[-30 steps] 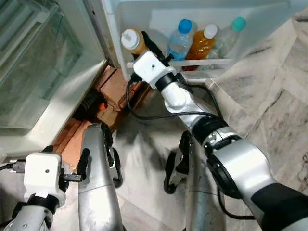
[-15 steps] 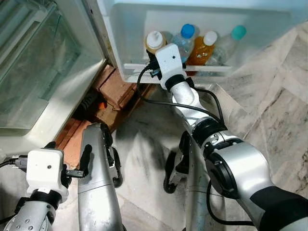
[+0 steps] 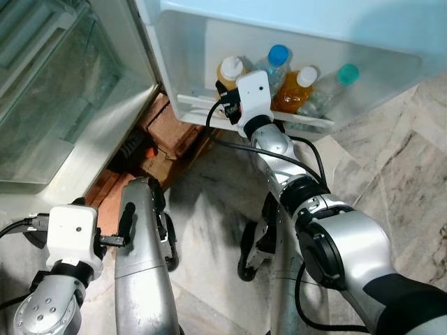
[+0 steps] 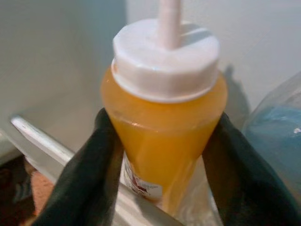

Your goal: Restocking fridge

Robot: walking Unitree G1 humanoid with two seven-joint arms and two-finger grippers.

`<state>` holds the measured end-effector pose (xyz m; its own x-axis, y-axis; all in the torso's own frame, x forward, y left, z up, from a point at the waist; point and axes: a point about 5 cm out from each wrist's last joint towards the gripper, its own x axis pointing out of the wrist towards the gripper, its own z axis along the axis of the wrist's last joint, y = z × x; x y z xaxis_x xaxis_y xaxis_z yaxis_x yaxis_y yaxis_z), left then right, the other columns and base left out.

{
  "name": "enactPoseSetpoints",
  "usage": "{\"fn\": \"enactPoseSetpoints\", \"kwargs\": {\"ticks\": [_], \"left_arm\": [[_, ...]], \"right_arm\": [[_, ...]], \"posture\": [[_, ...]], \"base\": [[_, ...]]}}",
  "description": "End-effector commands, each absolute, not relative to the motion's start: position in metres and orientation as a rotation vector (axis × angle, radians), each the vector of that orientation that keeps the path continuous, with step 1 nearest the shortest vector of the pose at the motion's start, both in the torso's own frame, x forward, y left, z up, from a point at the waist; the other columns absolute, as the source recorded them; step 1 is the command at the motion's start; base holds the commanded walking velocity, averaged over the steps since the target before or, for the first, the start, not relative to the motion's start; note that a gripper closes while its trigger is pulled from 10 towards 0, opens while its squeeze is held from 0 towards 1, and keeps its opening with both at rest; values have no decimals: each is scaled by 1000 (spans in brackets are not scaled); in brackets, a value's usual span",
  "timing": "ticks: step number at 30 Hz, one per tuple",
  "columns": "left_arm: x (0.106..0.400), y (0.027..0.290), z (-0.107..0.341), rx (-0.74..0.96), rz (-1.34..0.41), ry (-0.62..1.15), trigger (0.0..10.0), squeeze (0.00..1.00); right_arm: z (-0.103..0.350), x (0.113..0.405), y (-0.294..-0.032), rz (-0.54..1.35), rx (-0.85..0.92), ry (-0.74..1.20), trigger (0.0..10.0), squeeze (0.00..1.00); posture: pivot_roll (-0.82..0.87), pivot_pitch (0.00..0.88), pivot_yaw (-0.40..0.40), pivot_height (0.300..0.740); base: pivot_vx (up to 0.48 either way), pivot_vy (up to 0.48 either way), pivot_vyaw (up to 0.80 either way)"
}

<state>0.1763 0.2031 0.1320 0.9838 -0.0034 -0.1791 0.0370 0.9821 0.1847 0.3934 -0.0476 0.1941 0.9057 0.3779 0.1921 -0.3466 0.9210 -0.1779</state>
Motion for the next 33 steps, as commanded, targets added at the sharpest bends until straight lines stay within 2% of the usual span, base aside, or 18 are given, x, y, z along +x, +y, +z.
{"fn": "enactPoseSetpoints", "kwargs": {"ticks": [1, 7, 11, 14, 16, 19, 29, 33], "left_arm": [[173, 206, 122, 203, -27, 223, 10000, 0], [188, 211, 118, 227, -29, 200, 10000, 0], [202, 211, 116, 226, -32, 163, 10000, 0], [210, 210, 114, 222, -36, 151, 10000, 0], [227, 207, 112, 222, -53, 130, 10000, 0], [237, 207, 111, 225, -61, 117, 10000, 0], [261, 208, 111, 238, -83, 74, 10000, 0], [269, 205, 108, 223, -97, 56, 10000, 0]], "right_arm": [[186, 392, -49, 383, -107, -182, 10000, 1000], [204, 391, -35, 488, -107, -264, 10000, 1000], [215, 391, -31, 522, -146, -308, 10000, 1000], [216, 392, -31, 522, -160, -302, 10000, 1000], [218, 394, -33, 522, -193, -284, 10000, 1000], [219, 396, -35, 526, -241, -278, 10000, 1000], [224, 396, -42, 545, -236, -321, 10000, 1000], [207, 384, -46, 602, -199, -360, 10000, 1000]], "posture": [[216, 492, -77, 531], [197, 434, -89, 531], [176, 366, -92, 531], [169, 334, -92, 531], [155, 276, -88, 531], [144, 252, -82, 531], [108, 140, -43, 531], [69, 91, -33, 531]], "base": [[0, 0, 0], [0, 0, 0], [0, 0, 0], [0, 0, 0], [0, 0, 0], [0, 0, 0], [0, 0, 0], [0, 0, 0]]}}
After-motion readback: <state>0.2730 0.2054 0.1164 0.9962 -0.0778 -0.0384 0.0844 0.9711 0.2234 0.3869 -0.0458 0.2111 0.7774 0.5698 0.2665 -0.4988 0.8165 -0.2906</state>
